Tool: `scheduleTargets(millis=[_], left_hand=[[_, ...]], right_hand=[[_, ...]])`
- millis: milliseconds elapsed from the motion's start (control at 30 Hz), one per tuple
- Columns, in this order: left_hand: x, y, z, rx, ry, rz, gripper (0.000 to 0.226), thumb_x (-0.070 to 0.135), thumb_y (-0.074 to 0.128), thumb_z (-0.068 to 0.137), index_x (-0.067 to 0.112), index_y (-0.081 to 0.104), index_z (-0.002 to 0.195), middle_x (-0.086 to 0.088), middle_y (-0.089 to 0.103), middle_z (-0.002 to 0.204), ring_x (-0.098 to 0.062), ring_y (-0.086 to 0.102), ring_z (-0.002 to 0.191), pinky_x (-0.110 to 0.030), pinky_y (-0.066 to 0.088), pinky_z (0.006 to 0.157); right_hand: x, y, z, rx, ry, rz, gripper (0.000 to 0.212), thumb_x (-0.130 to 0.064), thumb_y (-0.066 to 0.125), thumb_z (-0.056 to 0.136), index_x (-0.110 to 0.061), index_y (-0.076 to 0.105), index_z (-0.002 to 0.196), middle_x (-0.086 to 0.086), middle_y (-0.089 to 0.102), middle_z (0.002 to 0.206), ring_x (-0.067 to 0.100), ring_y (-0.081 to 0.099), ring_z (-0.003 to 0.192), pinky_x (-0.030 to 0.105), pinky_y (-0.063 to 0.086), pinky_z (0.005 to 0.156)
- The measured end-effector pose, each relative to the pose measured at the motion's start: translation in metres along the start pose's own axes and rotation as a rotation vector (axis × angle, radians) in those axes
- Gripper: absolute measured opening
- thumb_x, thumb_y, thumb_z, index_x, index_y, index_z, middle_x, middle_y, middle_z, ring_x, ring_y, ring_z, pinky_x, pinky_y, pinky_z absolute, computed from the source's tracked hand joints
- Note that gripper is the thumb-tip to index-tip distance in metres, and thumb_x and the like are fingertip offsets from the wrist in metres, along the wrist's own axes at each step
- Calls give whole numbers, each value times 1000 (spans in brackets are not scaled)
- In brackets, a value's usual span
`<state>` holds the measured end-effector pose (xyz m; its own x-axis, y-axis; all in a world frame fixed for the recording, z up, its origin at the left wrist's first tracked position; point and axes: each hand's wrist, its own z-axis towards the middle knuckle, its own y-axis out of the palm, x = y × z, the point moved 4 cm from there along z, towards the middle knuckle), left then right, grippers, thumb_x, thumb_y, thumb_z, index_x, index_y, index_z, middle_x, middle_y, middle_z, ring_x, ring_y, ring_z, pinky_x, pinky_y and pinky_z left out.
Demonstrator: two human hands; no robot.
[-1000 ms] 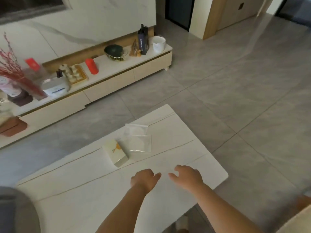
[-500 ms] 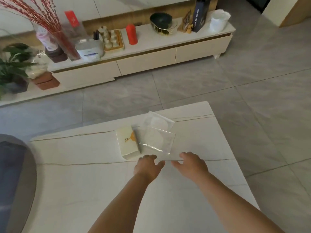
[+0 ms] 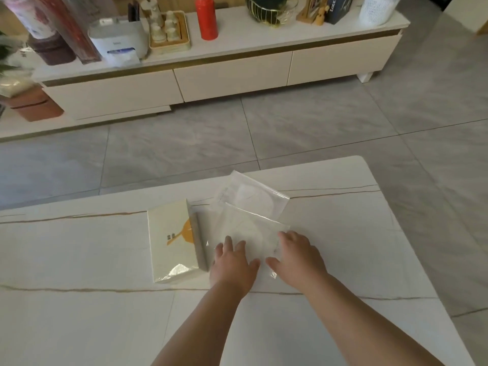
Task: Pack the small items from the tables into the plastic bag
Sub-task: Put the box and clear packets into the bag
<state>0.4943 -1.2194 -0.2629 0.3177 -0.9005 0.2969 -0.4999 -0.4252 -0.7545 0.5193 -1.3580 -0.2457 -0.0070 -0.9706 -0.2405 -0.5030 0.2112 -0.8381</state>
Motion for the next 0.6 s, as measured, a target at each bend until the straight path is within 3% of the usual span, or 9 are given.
scheduleTargets(millis=[200,333,400,500,600], left_hand=[[-11,16,50,81,4,81,62,39,45,95,24,15,148,-5,-8,159,-30,-8,146,-44,8,120],[-18,20,64,170,-7,38,63,35,54,91,27,20,143,-6,-5,157,-31,-1,145,-44,15,118],[-21,20,69,229,-11,-3,67,35,59,88,27,19,142,-7,-3,156,-31,4,144,-43,19,117],[-24,19,74,237,-60,-41,80,38,61,86,27,8,145,-9,-7,156,-30,1,145,-40,15,118],[-20,10,75,231,-84,-101,77,35,61,87,24,10,144,-9,2,155,-27,4,144,-37,15,117]], right_hand=[[-10,29,56,124,-69,-65,54,-42,57,86,-13,38,127,4,42,130,23,35,128,38,40,94],[-11,39,75,165,-58,-128,66,-42,62,84,-16,31,135,4,36,138,24,35,130,40,36,98],[-10,40,80,203,-20,-141,67,-44,65,81,-18,33,133,3,42,132,25,41,124,39,36,95],[-7,35,82,242,23,-150,59,-45,68,78,-19,40,123,2,53,119,25,48,113,37,36,88],[-5,27,86,265,-8,-133,28,-30,56,89,-18,48,112,2,59,113,27,51,109,36,35,86]])
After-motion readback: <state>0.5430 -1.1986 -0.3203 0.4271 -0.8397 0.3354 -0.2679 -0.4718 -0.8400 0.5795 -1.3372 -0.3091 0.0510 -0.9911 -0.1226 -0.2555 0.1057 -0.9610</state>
